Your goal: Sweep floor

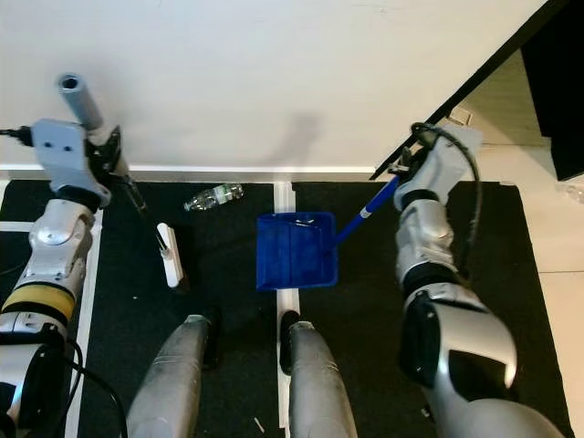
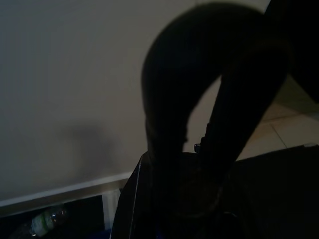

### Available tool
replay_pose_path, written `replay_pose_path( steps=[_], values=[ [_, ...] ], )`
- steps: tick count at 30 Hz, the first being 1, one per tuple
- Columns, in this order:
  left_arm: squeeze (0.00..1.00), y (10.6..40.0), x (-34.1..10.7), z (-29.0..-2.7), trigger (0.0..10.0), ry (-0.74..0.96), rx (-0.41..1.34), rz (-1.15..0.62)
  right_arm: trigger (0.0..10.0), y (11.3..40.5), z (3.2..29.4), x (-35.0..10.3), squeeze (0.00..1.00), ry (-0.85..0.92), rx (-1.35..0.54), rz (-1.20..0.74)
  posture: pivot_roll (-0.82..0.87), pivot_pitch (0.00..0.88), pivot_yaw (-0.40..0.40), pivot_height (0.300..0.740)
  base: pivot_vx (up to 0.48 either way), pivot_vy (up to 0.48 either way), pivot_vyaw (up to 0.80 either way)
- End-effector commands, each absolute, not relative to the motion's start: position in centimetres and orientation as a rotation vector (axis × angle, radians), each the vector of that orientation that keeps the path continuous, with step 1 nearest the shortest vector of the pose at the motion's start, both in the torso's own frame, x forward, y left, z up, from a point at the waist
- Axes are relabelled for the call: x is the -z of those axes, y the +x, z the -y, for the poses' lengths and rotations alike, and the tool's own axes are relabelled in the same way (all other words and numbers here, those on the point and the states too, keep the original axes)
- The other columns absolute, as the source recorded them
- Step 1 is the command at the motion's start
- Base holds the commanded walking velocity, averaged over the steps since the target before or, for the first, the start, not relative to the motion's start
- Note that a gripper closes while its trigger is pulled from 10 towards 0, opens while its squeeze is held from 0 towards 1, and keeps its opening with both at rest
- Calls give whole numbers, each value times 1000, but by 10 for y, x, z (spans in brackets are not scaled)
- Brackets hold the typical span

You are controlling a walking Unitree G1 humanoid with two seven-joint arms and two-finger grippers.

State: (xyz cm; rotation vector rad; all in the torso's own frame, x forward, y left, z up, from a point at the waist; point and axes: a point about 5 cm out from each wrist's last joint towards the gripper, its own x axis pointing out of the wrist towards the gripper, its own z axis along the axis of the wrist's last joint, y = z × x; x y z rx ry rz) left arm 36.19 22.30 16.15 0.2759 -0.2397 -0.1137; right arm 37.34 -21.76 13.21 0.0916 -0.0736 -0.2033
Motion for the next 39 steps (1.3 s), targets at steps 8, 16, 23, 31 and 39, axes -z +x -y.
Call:
replay_pose_path(
  steps=[8,16,23,31,39],
  values=[
    [0,376,-172,-196,10000,400,219,257,10000,351,179,-82,0,23,144,-43,158,435,-42,740,0,0,0],
    [0,385,-209,-152,10000,525,414,423,10000,342,189,-71,0,63,205,-72,152,420,-48,740,0,0,0],
    [0,373,-208,-78,10000,508,754,515,10000,339,191,-67,0,50,193,-90,152,410,-65,740,0,0,0],
    [0,343,-167,-27,10000,522,990,494,10000,338,180,-63,0,49,173,-101,148,406,-64,740,0,0,0],
    [0,318,-127,-21,10000,643,1210,410,10000,338,183,-64,0,50,168,-93,143,407,-54,740,0,0,0]
  ],
)
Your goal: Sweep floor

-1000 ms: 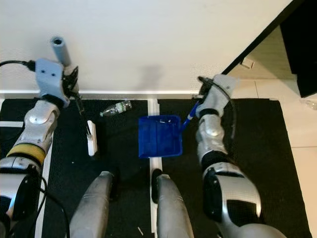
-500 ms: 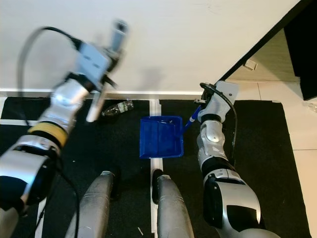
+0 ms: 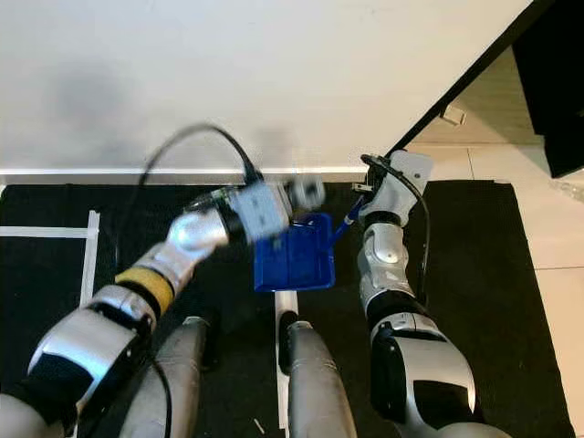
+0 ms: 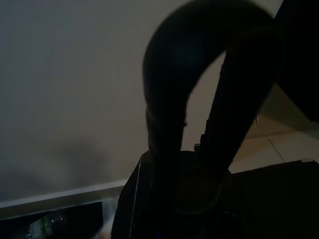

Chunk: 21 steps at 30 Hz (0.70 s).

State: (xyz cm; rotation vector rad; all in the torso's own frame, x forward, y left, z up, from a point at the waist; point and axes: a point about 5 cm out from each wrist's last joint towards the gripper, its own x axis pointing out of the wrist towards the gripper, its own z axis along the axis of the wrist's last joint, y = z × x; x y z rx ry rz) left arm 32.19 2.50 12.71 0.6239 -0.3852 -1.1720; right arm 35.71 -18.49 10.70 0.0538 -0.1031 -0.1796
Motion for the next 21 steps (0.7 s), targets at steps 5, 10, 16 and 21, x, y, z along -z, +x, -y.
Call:
replay_pose_path(
  steps=[5,10,16,21],
  values=[
    [0,321,-146,-26,10000,671,1222,516,10000,338,192,-66,0,47,177,-86,148,409,-57,740,0,0,0],
    [0,317,-159,-41,10000,754,1350,572,10000,338,192,-66,0,45,182,-85,154,406,-58,740,0,0,0],
    [0,317,-166,-53,10000,829,1434,558,10000,338,186,-65,0,48,175,-85,158,403,-60,740,0,0,0],
    [0,316,-160,-67,10000,935,1534,469,10000,339,184,-66,0,51,167,-87,161,399,-61,740,0,0,0]
  ],
)
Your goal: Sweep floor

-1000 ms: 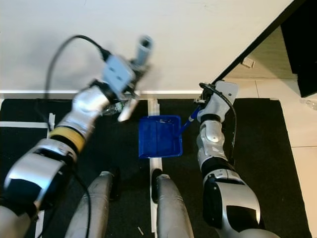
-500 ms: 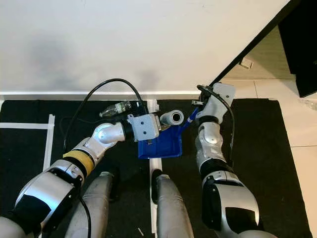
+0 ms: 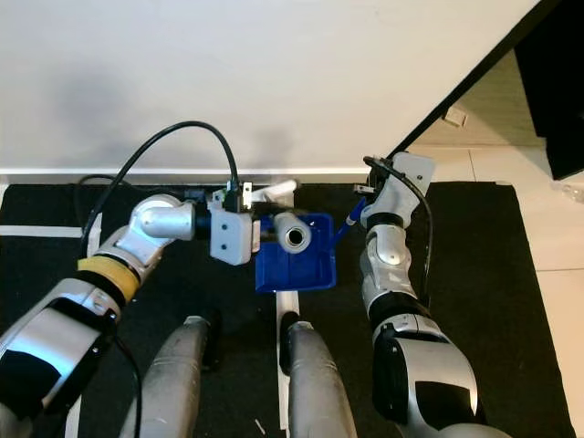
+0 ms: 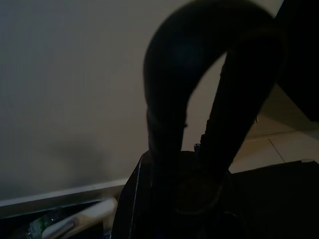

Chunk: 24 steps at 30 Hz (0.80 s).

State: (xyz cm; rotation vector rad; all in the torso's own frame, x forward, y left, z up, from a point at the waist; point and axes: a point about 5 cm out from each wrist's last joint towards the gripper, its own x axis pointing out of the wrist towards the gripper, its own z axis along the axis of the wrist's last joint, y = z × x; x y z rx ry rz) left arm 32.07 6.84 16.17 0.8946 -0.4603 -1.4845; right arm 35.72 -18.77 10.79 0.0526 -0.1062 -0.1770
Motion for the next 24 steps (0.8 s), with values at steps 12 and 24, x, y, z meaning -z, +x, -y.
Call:
replay_pose_path(
  steps=[12,24],
  values=[
    [0,325,-149,-96,10000,1068,1494,329,10000,338,185,-65,0,46,165,-84,154,387,-57,740,0,0,0],
    [0,344,-158,-120,10000,1251,1374,191,10000,339,189,-67,0,47,170,-81,158,378,-62,740,0,0,0]
  ],
)
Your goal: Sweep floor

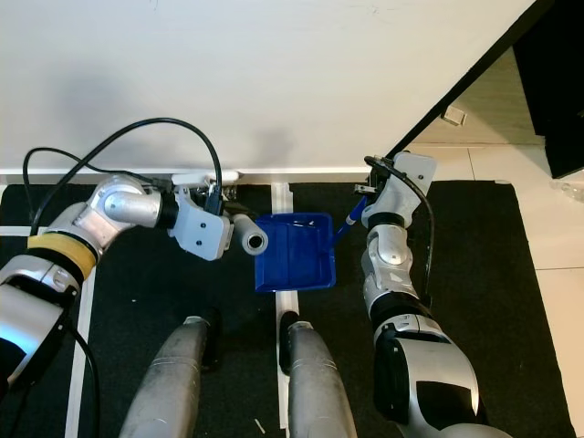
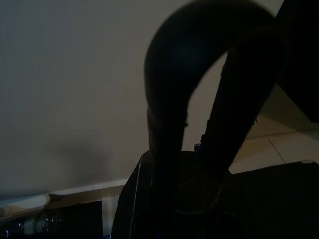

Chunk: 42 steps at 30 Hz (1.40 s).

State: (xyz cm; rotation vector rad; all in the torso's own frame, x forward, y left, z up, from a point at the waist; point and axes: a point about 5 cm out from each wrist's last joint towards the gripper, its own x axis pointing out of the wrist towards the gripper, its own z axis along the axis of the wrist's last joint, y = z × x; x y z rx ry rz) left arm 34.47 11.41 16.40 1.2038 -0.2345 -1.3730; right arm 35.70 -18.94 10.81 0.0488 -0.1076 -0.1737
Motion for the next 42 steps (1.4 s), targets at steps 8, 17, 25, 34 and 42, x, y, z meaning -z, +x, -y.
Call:
replay_pose_path(
  steps=[8,17,25,34,42],
  values=[
    [0,338,-110,-130,10000,1330,1330,-12,10000,337,187,-64,0,44,161,-87,141,391,-70,740,0,0,0],
    [0,323,-67,-118,10000,1246,1231,-77,10000,335,187,-61,0,39,156,-92,121,391,-72,740,0,0,0],
    [0,321,-79,-87,10000,1049,1238,66,10000,336,189,-64,0,40,162,-90,128,389,-71,740,0,0,0],
    [0,297,-72,-96,10000,969,1680,-134,10000,336,184,-62,0,50,157,-94,142,386,-70,740,0,0,0],
    [0,320,-95,-151,10000,1097,1656,-625,10000,336,182,-62,0,59,151,-100,154,380,-69,740,0,0,0]
  ],
)
